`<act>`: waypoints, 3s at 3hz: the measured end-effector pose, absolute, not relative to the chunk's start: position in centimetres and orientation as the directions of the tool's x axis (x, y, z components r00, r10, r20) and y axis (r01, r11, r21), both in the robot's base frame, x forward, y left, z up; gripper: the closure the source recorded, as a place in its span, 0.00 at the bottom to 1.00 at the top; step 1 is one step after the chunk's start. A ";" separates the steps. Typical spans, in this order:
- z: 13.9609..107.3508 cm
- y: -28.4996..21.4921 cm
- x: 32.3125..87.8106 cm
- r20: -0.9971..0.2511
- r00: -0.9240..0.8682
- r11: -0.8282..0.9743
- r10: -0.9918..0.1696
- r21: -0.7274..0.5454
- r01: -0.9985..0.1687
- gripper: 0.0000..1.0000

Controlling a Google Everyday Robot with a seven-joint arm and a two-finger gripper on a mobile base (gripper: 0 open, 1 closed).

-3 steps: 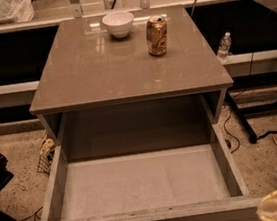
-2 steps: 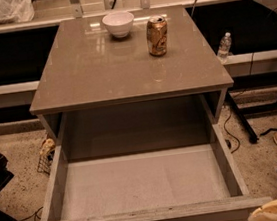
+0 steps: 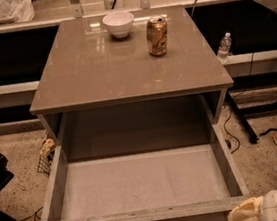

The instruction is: Close top drawer

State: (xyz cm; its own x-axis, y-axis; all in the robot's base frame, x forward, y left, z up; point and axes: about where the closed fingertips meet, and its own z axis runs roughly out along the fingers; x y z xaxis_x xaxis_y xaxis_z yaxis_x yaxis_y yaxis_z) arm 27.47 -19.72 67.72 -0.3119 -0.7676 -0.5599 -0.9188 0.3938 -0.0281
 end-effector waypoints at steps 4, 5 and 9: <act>63.7 -15.0 34.7 -0.653 -0.192 0.272 -0.733 -0.022 -0.962 1.00; 63.4 -13.6 38.8 -0.677 -0.151 0.239 -0.721 -0.039 -0.970 1.00; 63.0 -10.5 49.1 -0.713 -0.079 0.185 -0.696 -0.071 -0.980 1.00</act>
Offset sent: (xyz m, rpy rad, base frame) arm 0.0710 0.0501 -0.0496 0.1406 -0.0289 0.1415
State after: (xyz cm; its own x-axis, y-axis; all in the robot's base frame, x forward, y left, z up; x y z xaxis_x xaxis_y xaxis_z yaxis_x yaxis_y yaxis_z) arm 49.13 -10.49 63.02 -0.0794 -0.6963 -0.7133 -0.9802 0.1846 -0.0711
